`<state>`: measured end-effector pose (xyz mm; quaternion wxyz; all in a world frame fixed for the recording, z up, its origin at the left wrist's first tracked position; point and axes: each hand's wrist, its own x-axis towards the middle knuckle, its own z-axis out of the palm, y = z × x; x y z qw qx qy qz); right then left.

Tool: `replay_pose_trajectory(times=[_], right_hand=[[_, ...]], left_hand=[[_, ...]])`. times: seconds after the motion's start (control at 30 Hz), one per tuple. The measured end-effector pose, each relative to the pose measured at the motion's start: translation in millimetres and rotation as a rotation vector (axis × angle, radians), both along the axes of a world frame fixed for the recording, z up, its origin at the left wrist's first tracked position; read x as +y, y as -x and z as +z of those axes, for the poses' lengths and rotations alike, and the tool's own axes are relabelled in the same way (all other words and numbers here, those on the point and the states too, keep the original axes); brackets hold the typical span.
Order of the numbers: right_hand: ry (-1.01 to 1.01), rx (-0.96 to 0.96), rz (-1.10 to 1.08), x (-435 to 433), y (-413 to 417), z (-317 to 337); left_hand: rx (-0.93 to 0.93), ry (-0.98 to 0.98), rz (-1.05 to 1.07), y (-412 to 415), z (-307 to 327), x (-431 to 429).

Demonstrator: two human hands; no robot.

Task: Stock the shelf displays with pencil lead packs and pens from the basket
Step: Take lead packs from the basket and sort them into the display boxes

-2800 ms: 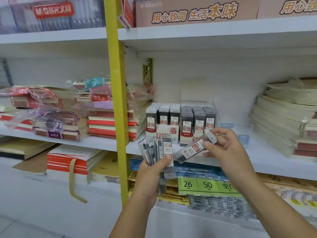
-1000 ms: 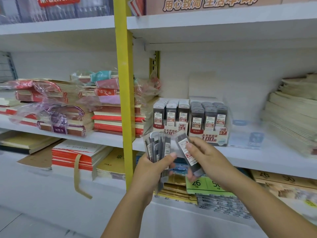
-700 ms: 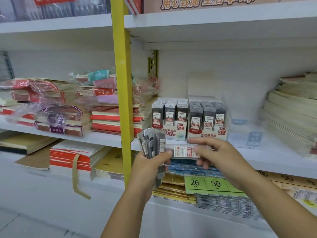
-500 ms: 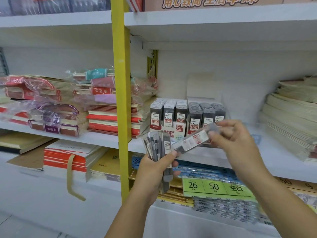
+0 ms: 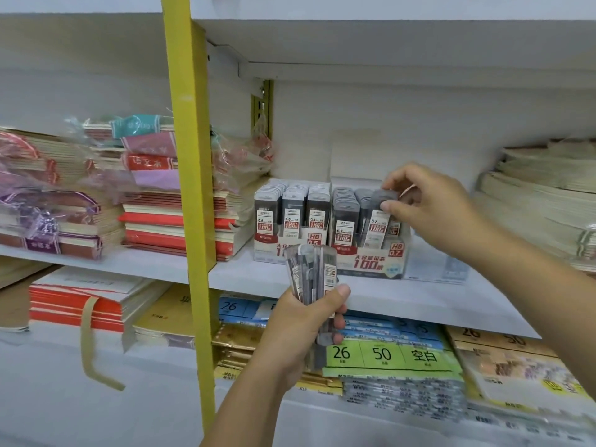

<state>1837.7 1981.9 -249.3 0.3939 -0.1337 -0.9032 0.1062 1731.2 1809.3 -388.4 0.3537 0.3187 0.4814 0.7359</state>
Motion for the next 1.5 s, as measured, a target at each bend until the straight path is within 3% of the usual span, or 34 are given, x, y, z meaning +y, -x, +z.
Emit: replay_pose_trajectory(times=[0.13, 0.27, 0.33, 0.47, 0.67, 1.17, 1.33, 1.43, 1.5], right_hand=[[-0.040, -0.048, -0.089, 0, 5, -19], [0.024, 0.118, -0.091, -26, -5, -44], [0.186, 0.169, 0.048, -45, -13, -62], [0.703, 0.066, 0.349, -74, -18, -91], [0.953, 0.163, 0.478, -74, -25, -91], [1.022, 0.325, 0.418, -71, -51, -90], [0.787, -0.030, 0.355, -71, -59, -88], [0.617, -0.083, 0.261, -73, -55, -86], [0.565, -0.113, 0.313, -74, -49, -82]], left_hand=[[0.012, -0.006, -0.044, 1, 4, -3], [-0.010, 0.011, -0.080, -1, 6, -8], [0.022, 0.001, -0.102, -3, 6, -12], [0.049, -0.058, -0.195, -11, 9, -23], [-0.001, -0.080, -0.270, -24, 11, -35], [-0.016, -0.021, -0.058, -32, 14, -49], [0.093, 0.048, 0.213, -29, 17, -46], [0.142, 0.059, 0.268, -23, 23, -44], [0.163, 0.041, 0.275, -19, 25, -42]])
